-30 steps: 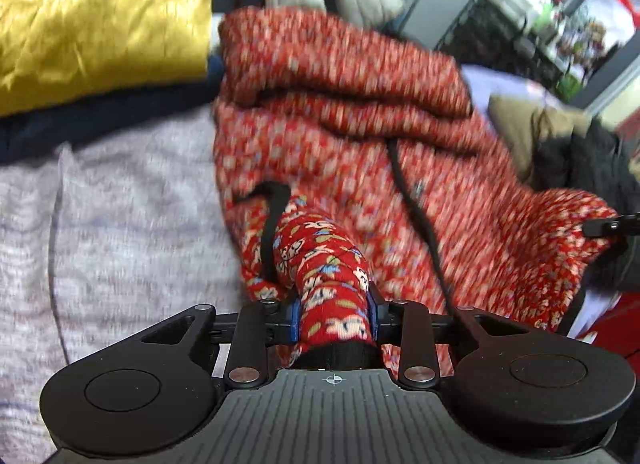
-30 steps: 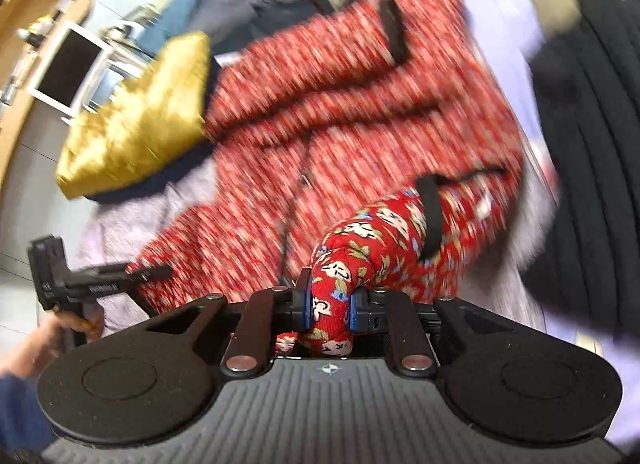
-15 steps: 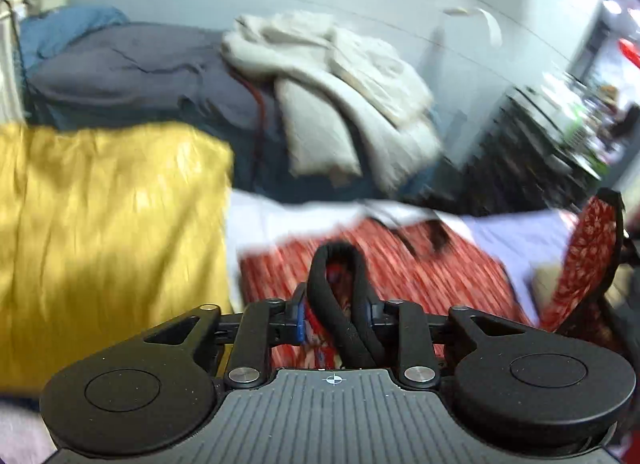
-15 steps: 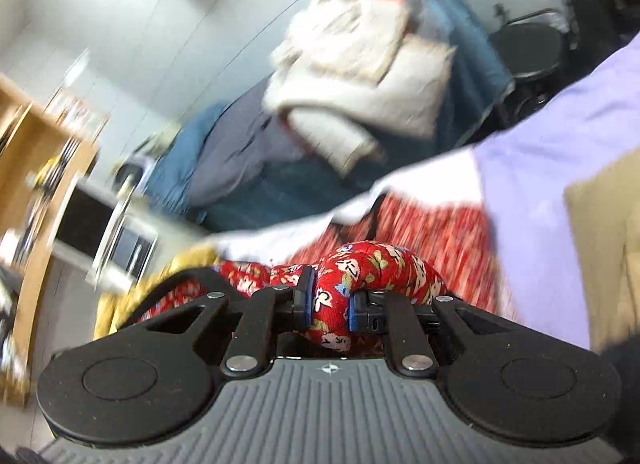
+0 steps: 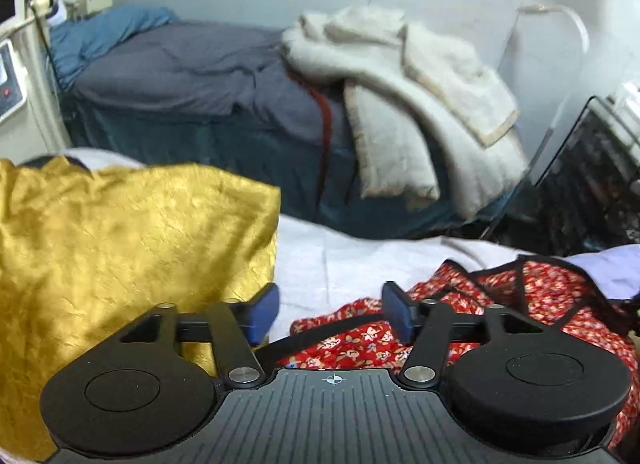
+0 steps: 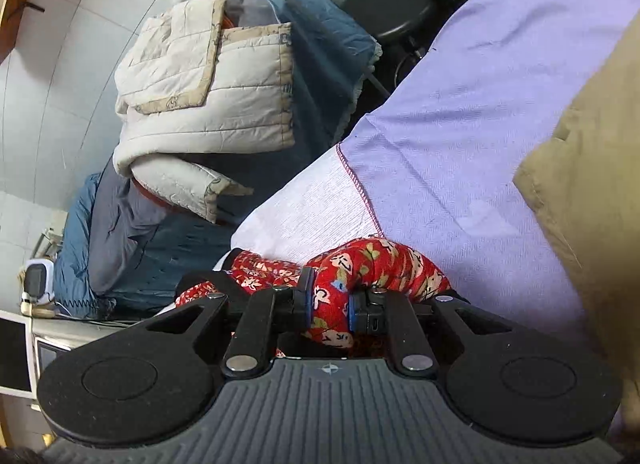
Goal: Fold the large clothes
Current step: 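Lift the hem with both grippers and fold it up toward the collar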
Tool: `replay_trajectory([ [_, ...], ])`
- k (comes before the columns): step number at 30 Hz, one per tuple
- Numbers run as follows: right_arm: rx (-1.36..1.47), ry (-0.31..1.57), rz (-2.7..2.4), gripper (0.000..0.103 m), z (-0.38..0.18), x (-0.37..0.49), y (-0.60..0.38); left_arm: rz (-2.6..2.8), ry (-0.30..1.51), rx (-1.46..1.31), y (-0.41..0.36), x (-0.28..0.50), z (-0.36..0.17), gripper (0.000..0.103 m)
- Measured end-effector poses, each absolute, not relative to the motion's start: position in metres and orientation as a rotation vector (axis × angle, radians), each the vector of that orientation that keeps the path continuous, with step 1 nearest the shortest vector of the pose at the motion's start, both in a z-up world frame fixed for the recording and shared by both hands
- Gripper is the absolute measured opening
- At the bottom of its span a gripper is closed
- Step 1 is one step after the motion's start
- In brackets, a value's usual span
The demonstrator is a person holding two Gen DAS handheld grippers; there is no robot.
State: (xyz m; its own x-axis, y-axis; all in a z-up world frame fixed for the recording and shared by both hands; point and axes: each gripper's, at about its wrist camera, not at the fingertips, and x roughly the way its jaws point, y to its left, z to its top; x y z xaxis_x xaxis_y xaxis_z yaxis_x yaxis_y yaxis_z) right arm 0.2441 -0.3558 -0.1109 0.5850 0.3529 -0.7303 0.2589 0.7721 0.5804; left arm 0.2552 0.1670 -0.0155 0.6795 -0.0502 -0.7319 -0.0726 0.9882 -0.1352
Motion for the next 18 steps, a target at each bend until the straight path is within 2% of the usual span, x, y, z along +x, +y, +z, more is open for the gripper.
replay_trajectory([
  [8,0.726,0.93,0.097,0.017,-0.087,0.239,-0.365,-0.04,0.782,-0.159,0.169,0.194,-0.002,0.103],
  [15,0.894,0.908,0.004,0.019,-0.109,0.227,-0.378,-0.055,0.916,-0.198,0.152,0.18,-0.048,0.103],
  [17,0.974,0.901,0.02,0.024,-0.112,0.22,-0.379,-0.06,0.919,-0.166,0.141,0.186,-0.057,0.103],
  [18,0.987,0.895,0.037,0.03,-0.108,0.217,-0.379,-0.041,0.918,-0.148,0.137,0.188,-0.06,0.103],
])
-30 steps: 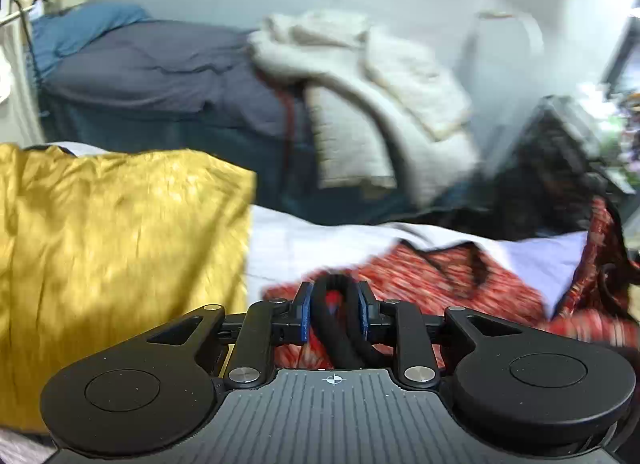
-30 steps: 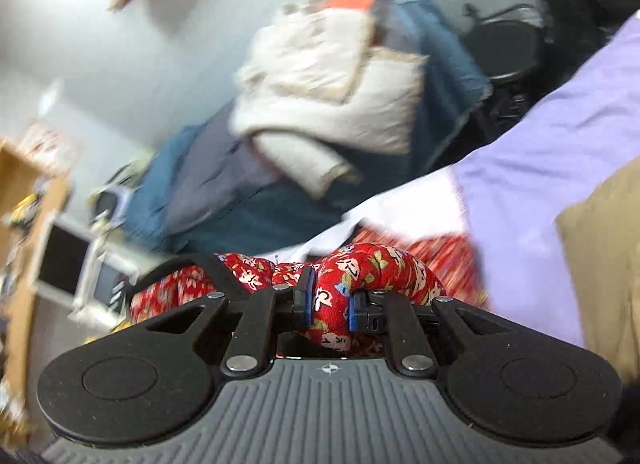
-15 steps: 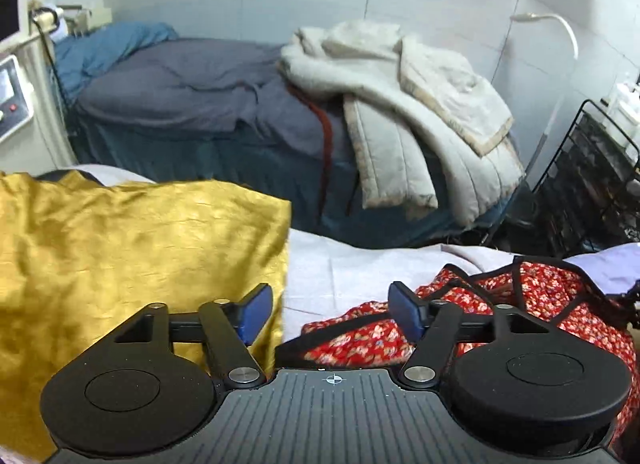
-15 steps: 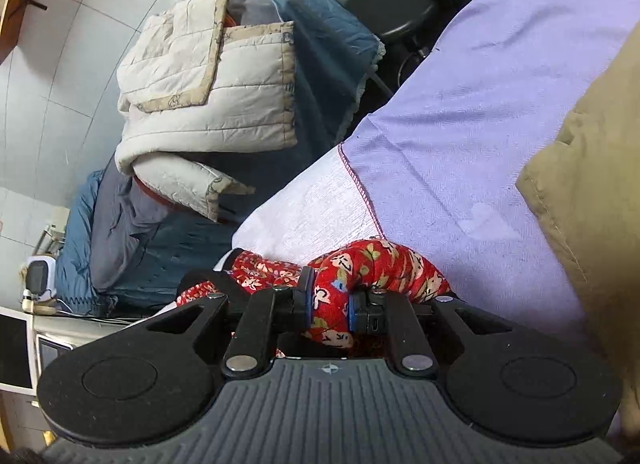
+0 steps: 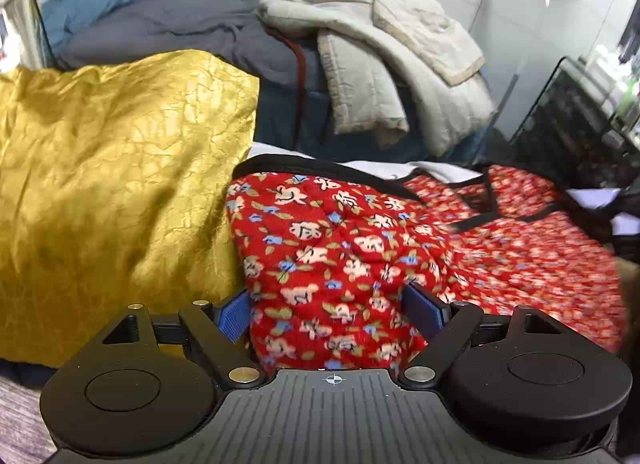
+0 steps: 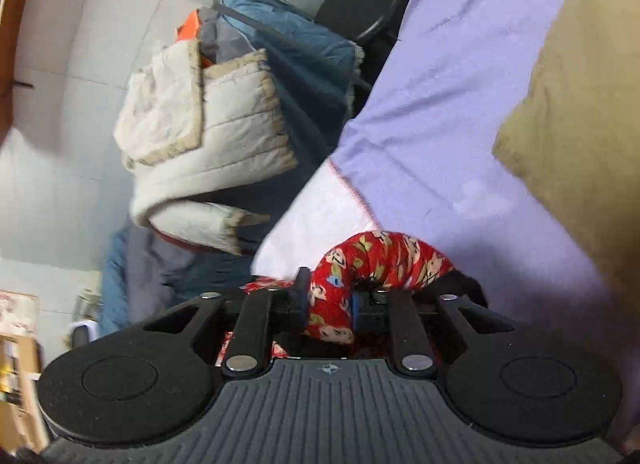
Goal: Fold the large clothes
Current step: 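Lift the hem with both grippers and fold it up toward the collar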
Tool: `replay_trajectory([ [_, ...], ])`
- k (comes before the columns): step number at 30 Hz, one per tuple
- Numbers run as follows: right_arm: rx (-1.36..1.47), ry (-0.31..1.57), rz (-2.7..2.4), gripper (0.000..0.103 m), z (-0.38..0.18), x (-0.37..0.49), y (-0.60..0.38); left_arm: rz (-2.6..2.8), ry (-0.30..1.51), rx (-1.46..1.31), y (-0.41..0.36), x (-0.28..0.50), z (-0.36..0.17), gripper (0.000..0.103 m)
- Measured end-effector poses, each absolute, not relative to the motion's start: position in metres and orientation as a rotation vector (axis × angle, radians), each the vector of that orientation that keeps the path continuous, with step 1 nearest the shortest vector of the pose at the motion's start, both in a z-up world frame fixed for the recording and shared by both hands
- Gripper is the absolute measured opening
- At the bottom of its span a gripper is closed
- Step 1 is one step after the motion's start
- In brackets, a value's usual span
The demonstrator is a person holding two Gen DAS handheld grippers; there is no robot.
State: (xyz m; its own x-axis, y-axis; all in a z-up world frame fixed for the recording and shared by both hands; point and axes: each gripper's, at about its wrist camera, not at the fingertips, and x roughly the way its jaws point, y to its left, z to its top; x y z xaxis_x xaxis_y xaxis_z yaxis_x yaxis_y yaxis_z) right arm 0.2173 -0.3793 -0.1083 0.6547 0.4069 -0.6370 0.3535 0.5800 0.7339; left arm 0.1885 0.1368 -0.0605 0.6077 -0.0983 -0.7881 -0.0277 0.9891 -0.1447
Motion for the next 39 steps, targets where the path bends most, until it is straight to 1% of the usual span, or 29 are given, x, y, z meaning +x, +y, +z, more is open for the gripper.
replay_trajectory([
  [1,0.991,0.894,0.061,0.035,-0.103,0.214,-0.38,-0.026,0.918,-0.141,0.134,0.192,-0.063,0.103],
  [2,0.986,0.889,0.094,0.049,-0.096,0.21,-0.381,-0.018,0.916,-0.149,0.132,0.194,-0.065,0.103],
  [3,0.975,0.879,0.123,0.066,-0.087,0.206,-0.382,-0.017,0.909,-0.166,0.131,0.195,-0.065,0.103],
  [4,0.961,0.867,0.158,0.075,-0.077,0.201,-0.383,-0.017,0.899,-0.179,0.131,0.195,-0.065,0.103],
  [5,0.939,0.861,0.195,0.08,-0.067,0.196,-0.387,-0.016,0.892,-0.181,0.131,0.195,-0.065,0.103],
  [6,0.906,0.86,0.212,0.088,-0.058,0.193,-0.39,-0.019,0.891,-0.178,0.131,0.195,-0.065,0.103],
  [7,0.862,0.86,0.218,0.091,-0.05,0.19,-0.394,-0.022,0.894,-0.175,0.131,0.195,-0.065,0.103],
  [9,0.737,0.846,0.198,0.091,-0.039,0.184,-0.402,-0.024,0.89,-0.168,0.131,0.196,-0.066,0.103],
  [12,0.524,0.892,0.139,0.093,-0.042,0.185,-0.403,-0.02,0.896,-0.144,0.129,0.196,-0.067,0.103],
  [19,0.442,0.958,0.233,0.091,-0.087,0.186,-0.355,-0.008,0.911,-0.081,0.118,0.2,-0.065,0.103],
  [20,0.404,0.961,0.226,0.091,-0.091,0.185,-0.347,-0.007,0.908,-0.074,0.117,0.2,-0.064,0.103],
  [21,0.356,0.959,0.218,0.082,-0.094,0.185,-0.338,-0.005,0.904,-0.065,0.116,0.199,-0.063,0.103],
  [22,0.307,0.957,0.22,0.058,-0.095,0.184,-0.33,-0.002,0.901,-0.052,0.116,0.199,-0.061,0.103],
  [23,0.283,0.956,0.232,0.047,-0.095,0.184,-0.325,0.0,0.895,-0.039,0.115,0.199,-0.059,0.1],
  [24,0.287,0.955,0.252,0.032,-0.094,0.183,-0.324,0.002,0.884,-0.026,0.114,0.198,-0.056,0.086],
  [25,0.289,0.949,0.267,0.024,-0.091,0.181,-0.323,0.005,0.873,-0.008,0.113,0.197,-0.053,0.078],
  [26,0.269,0.939,0.277,0.023,-0.086,0.178,-0.322,0.004,0.864,-0.002,0.113,0.196,-0.051,0.078],
  [28,0.217,0.913,0.285,0.02,-0.074,0.17,-0.32,-0.01,0.835,-0.024,0.115,0.195,-0.044,0.072],
  [31,0.247,0.847,0.276,0.018,-0.053,0.157,-0.331,-0.022,0.795,-0.021,0.114,0.197,-0.033,0.069],
  [36,0.301,0.733,0.235,0.017,-0.025,0.145,-0.349,0.014,0.757,-0.056,0.116,0.224,-0.021,0.067],
  [39,0.348,0.724,0.198,0.018,-0.025,0.156,-0.354,0.023,0.786,-0.027,0.111,0.248,-0.028,0.068],
])
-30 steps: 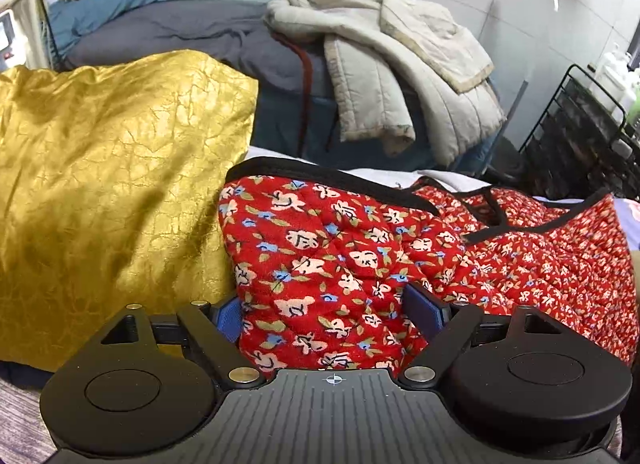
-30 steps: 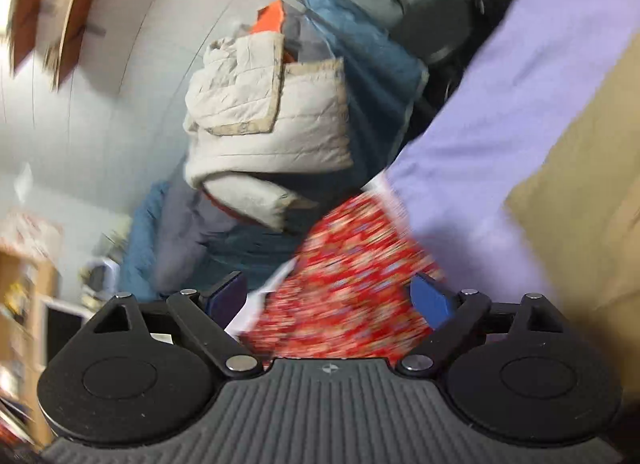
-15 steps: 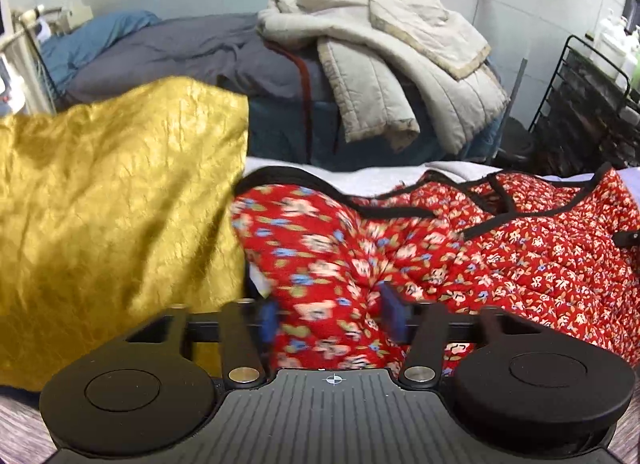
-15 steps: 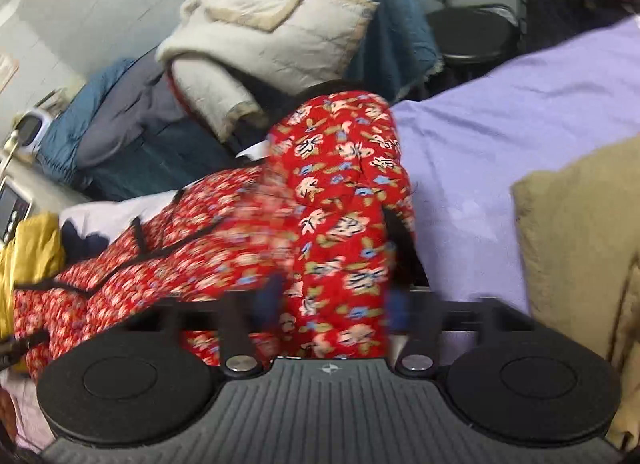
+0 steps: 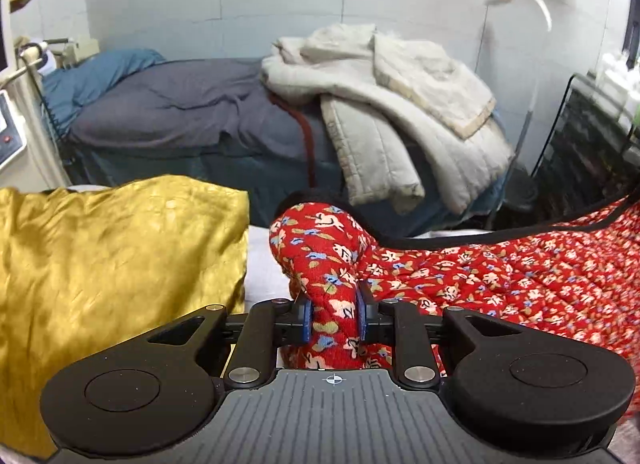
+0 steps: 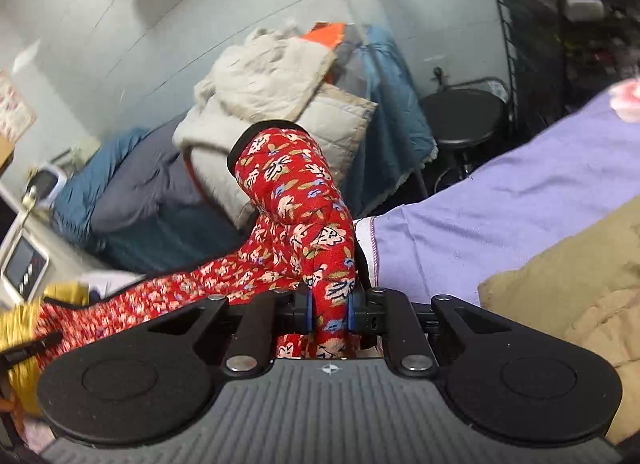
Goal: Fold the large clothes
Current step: 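Lift the hem with both grippers and fold it up toward the collar, then open both grippers to release the folded hem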
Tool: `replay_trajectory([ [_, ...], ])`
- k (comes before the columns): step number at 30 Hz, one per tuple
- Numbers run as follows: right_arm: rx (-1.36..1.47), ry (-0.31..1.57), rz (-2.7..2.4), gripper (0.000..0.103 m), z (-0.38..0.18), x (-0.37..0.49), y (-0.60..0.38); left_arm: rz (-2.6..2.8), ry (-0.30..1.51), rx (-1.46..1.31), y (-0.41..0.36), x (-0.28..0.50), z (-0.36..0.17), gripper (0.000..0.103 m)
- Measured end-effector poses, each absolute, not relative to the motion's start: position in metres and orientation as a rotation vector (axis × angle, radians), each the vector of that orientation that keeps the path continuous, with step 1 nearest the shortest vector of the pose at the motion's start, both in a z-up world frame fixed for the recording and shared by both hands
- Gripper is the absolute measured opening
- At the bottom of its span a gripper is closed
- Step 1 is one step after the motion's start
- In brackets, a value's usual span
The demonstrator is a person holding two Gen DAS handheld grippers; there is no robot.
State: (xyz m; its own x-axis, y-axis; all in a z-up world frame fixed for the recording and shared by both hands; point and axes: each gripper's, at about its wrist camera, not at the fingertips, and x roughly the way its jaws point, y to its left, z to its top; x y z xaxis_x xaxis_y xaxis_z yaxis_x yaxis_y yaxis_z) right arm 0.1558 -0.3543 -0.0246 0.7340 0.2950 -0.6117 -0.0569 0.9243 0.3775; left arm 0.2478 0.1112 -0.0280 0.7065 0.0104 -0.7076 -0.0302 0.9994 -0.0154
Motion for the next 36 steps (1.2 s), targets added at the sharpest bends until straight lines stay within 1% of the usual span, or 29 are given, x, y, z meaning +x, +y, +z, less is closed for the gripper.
replay_trajectory([
  [3,0.292,0.761,0.162,0.018,-0.039,0.17,-0.341,0.036,0.847,0.042,0.103,0.265,-0.049,0.07],
  [5,0.264,0.799,0.135,0.018,-0.053,0.179,-0.335,0.049,0.889,0.115,0.098,0.27,-0.067,0.078],
  [7,0.26,0.842,0.085,0.021,-0.071,0.187,-0.333,0.065,0.914,0.171,0.096,0.271,-0.084,0.095],
  [8,0.258,0.866,0.058,0.022,-0.079,0.19,-0.333,0.067,0.916,0.178,0.098,0.27,-0.09,0.096],
  [9,0.248,0.882,0.04,0.026,-0.087,0.192,-0.333,0.062,0.913,0.17,0.1,0.269,-0.095,0.096],
  [10,0.231,0.894,0.028,0.03,-0.093,0.193,-0.333,0.064,0.91,0.164,0.102,0.268,-0.097,0.1],
  [12,0.198,0.902,0.031,0.033,-0.1,0.191,-0.33,0.061,0.896,0.167,0.103,0.266,-0.101,0.103],
  [17,0.147,0.905,0.023,0.041,-0.101,0.191,-0.326,0.081,0.869,0.208,0.105,0.264,-0.094,0.103],
  [19,0.127,0.886,0.033,0.049,-0.091,0.189,-0.323,0.09,0.846,0.205,0.104,0.26,-0.078,0.103],
  [20,0.119,0.868,0.038,0.051,-0.085,0.184,-0.322,0.099,0.817,0.207,0.103,0.253,-0.069,0.103],
  [21,0.114,0.85,0.043,0.056,-0.079,0.183,-0.32,0.109,0.777,0.213,0.101,0.244,-0.059,0.103],
  [23,0.08,0.817,0.052,0.074,-0.066,0.168,-0.316,0.135,0.696,0.23,0.098,0.222,-0.041,0.103],
  [24,0.04,0.797,0.028,0.092,-0.06,0.16,-0.313,0.143,0.655,0.231,0.096,0.212,-0.032,0.103],
  [25,-0.007,0.761,-0.008,0.098,-0.054,0.15,-0.311,0.14,0.622,0.228,0.094,0.201,-0.026,0.103],
  [26,-0.036,0.715,-0.033,0.101,-0.049,0.141,-0.312,0.125,0.606,0.227,0.093,0.195,-0.022,0.103],
  [27,-0.034,0.689,-0.034,0.101,-0.047,0.135,-0.317,0.115,0.61,0.225,0.092,0.191,-0.02,0.103],
  [30,0.013,0.735,-0.099,0.09,-0.045,0.132,-0.332,0.08,0.63,0.192,0.088,0.177,-0.019,0.103],
  [31,0.021,0.733,-0.091,0.088,-0.043,0.128,-0.331,0.04,0.634,0.166,0.085,0.172,-0.021,0.103],
  [33,-0.001,0.696,-0.011,0.088,-0.039,0.111,-0.319,-0.029,0.654,0.138,0.075,0.166,-0.026,0.103],
  [35,-0.106,0.626,0.093,0.088,-0.036,0.088,-0.292,-0.072,0.686,0.149,0.059,0.16,-0.032,0.103],
  [36,-0.167,0.586,0.142,0.091,-0.036,0.075,-0.277,-0.081,0.692,0.163,0.052,0.158,-0.037,0.103],
])
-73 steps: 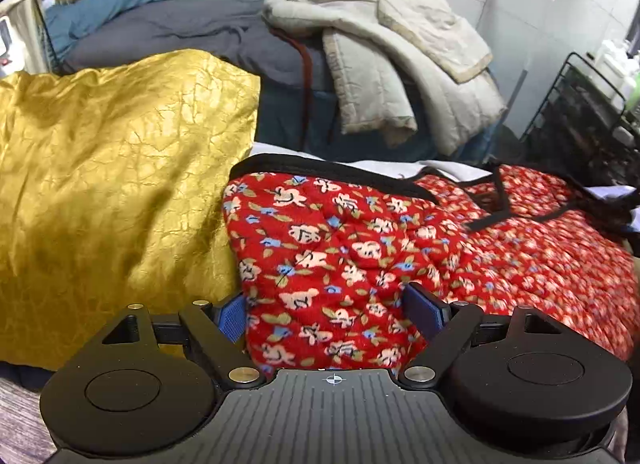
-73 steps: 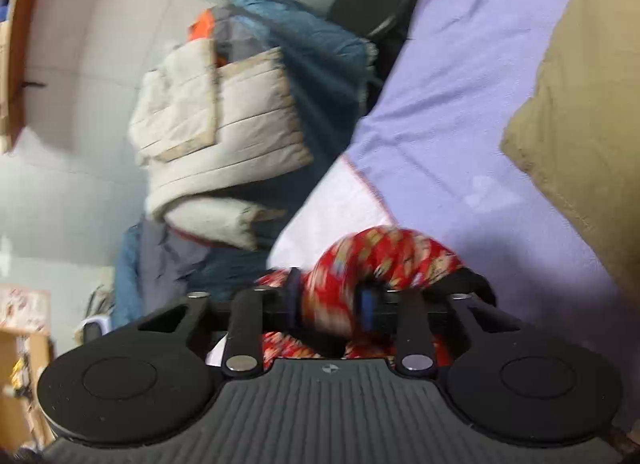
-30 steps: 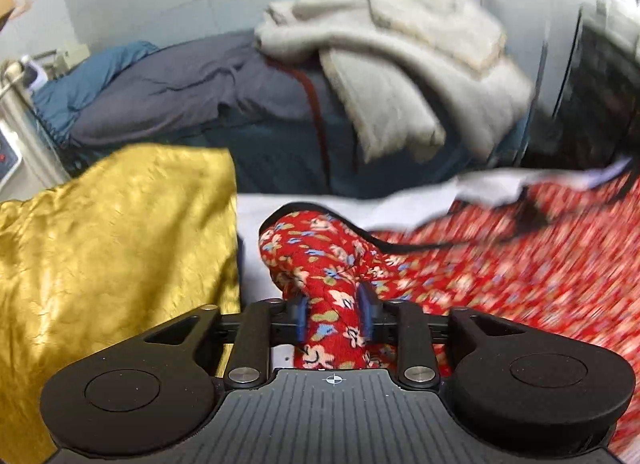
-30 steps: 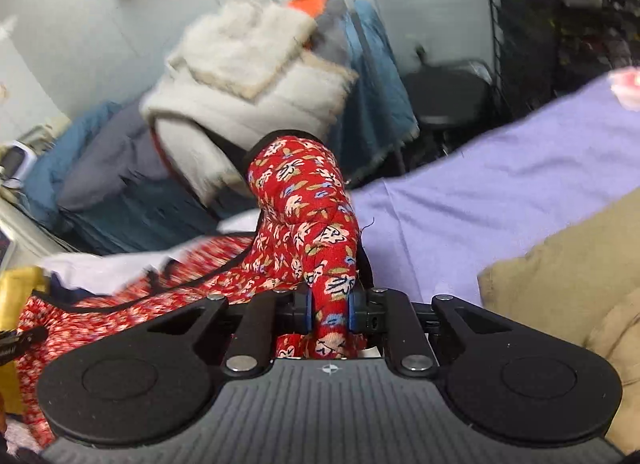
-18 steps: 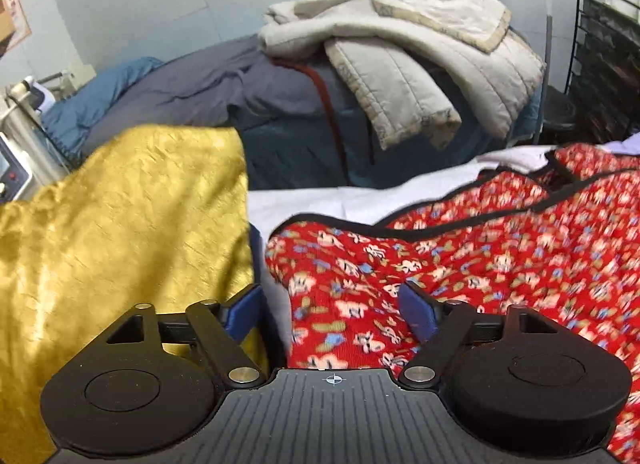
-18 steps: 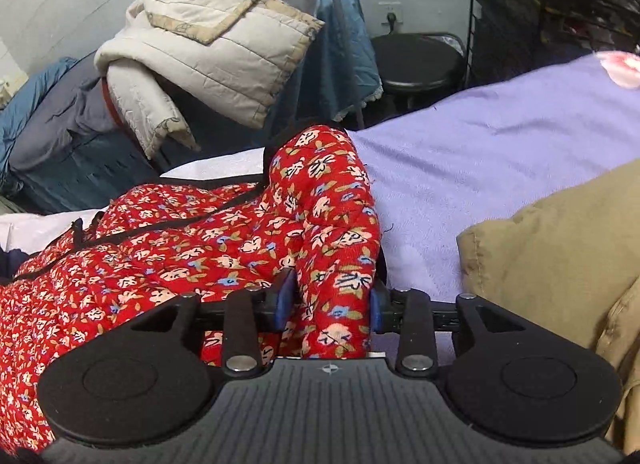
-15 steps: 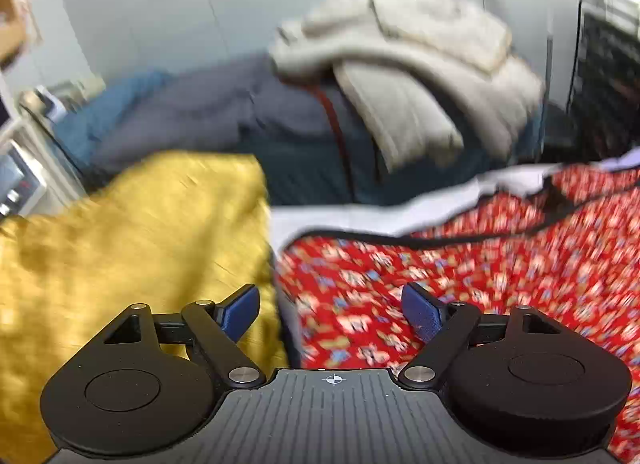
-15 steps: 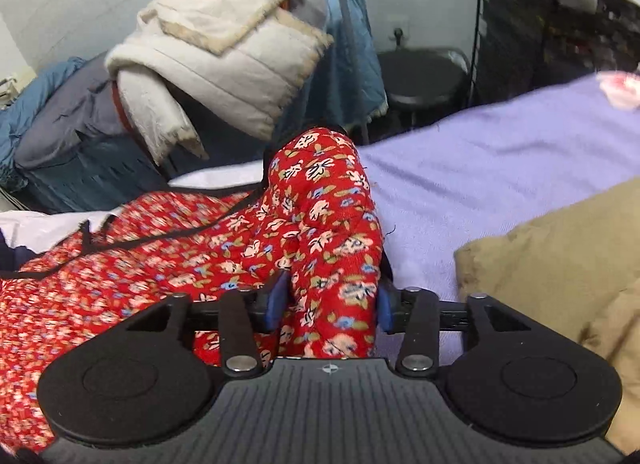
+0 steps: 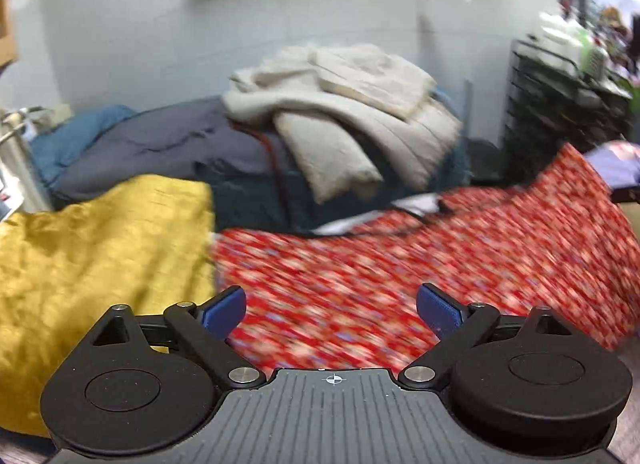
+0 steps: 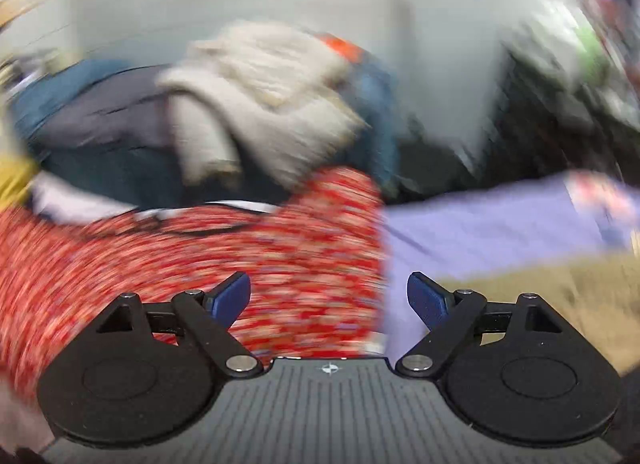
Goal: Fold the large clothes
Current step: 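Open both grippers to release the folded hem, then press the folded jacket flat with both grippers open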
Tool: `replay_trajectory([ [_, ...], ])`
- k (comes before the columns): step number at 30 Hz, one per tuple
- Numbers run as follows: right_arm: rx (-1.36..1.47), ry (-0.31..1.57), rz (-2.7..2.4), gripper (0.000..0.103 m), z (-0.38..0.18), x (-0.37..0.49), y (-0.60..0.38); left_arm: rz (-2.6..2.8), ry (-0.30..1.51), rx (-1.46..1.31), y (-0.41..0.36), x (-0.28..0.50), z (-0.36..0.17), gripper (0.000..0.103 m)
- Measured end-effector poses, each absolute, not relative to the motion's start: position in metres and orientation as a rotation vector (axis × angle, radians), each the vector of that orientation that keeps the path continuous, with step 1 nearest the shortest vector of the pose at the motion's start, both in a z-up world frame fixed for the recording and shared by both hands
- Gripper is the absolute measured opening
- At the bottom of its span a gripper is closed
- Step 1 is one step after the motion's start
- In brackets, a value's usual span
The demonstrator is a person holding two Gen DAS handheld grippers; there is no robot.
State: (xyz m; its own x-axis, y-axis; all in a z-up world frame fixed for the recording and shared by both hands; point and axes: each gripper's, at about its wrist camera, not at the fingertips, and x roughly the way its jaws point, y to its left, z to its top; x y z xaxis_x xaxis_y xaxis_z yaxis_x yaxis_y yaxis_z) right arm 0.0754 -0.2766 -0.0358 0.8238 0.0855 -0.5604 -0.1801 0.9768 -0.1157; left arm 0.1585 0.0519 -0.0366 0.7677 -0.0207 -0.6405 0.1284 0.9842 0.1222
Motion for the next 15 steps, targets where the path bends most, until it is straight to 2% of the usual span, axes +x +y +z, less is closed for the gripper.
replay_trajectory([
  [3,-0.264,0.557,0.326,0.099,-0.044,0.051,-0.239,-0.079,0.727,0.187,0.035,0.156,-0.052,0.103],
  [10,-0.348,0.745,0.26,0.099,-0.093,0.071,-0.22,-0.038,0.857,0.238,0.041,0.169,-0.103,0.103],
  [15,-0.252,0.836,0.259,0.102,-0.111,0.096,-0.24,-0.064,0.905,0.207,0.049,0.185,-0.118,0.103],
])
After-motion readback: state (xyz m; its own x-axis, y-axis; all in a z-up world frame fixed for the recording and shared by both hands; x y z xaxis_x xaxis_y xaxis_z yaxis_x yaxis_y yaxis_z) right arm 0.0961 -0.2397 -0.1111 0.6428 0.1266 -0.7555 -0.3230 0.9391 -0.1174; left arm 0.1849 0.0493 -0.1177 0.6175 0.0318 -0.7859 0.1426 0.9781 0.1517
